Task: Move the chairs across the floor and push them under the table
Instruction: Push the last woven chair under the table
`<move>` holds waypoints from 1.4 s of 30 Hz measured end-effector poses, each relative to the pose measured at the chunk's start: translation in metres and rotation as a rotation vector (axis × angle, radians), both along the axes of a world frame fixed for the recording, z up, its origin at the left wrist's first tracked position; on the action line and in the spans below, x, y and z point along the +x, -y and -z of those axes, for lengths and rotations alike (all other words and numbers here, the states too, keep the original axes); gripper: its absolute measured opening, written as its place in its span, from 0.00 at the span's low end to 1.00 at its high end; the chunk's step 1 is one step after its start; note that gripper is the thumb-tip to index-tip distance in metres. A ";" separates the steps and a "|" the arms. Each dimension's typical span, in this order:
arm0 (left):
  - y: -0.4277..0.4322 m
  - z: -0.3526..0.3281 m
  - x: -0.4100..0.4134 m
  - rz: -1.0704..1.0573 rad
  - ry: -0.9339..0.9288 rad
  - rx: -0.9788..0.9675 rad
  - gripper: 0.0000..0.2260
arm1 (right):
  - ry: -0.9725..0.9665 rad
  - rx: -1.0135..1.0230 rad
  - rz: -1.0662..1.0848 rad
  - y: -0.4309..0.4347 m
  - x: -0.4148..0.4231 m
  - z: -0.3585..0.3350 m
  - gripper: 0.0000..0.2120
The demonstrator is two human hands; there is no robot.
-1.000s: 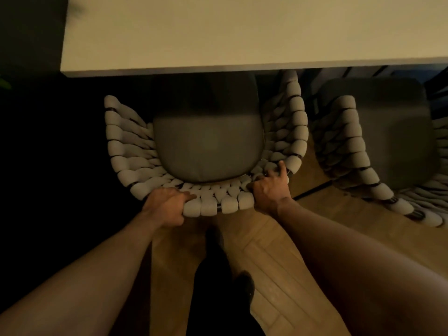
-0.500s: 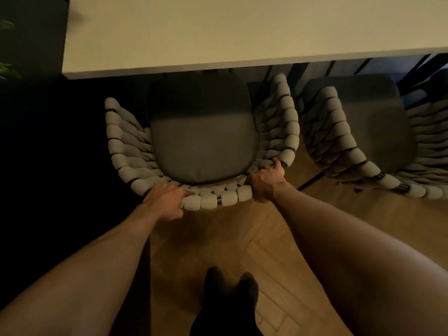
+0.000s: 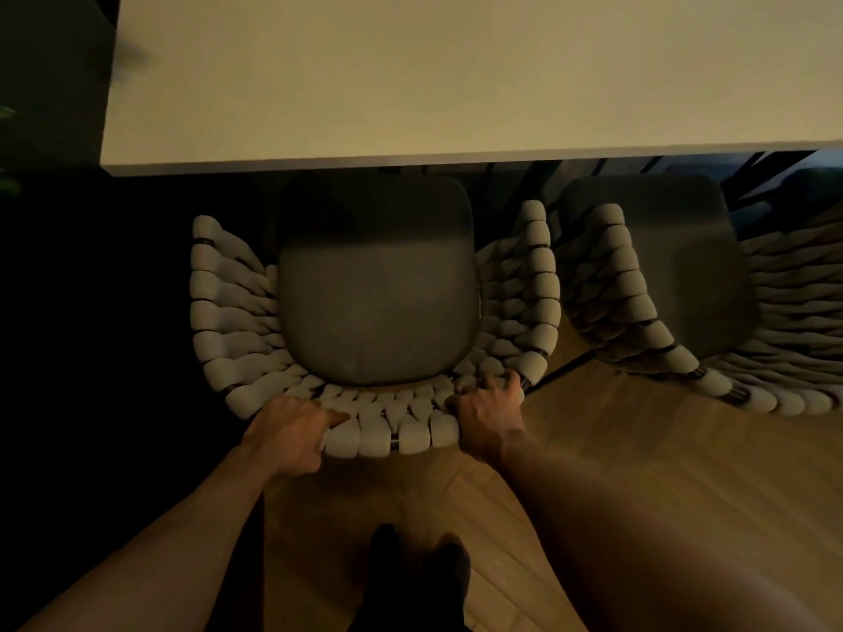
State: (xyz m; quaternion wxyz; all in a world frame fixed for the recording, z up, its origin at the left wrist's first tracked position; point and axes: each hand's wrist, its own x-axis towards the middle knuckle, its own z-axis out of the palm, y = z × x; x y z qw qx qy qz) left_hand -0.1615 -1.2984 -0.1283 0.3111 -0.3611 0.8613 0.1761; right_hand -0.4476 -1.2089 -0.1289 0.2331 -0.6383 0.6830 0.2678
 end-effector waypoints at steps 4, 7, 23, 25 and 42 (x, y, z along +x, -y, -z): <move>-0.003 -0.002 0.000 -0.015 0.003 -0.020 0.32 | -0.008 -0.018 -0.008 0.000 0.001 0.001 0.19; -0.009 -0.009 -0.002 -0.058 -0.015 -0.020 0.31 | 0.014 -0.007 -0.018 -0.003 0.000 -0.001 0.20; -0.069 -0.059 -0.072 -0.209 -0.065 -0.063 0.24 | 0.380 -0.328 -0.037 -0.109 -0.162 -0.055 0.24; -0.084 -0.060 -0.111 -0.239 -0.138 -0.072 0.27 | 0.334 -0.431 0.029 -0.123 -0.214 -0.059 0.22; -0.103 0.033 -0.220 -0.677 0.008 -0.214 0.31 | 0.178 -0.334 0.233 -0.103 -0.404 0.011 0.32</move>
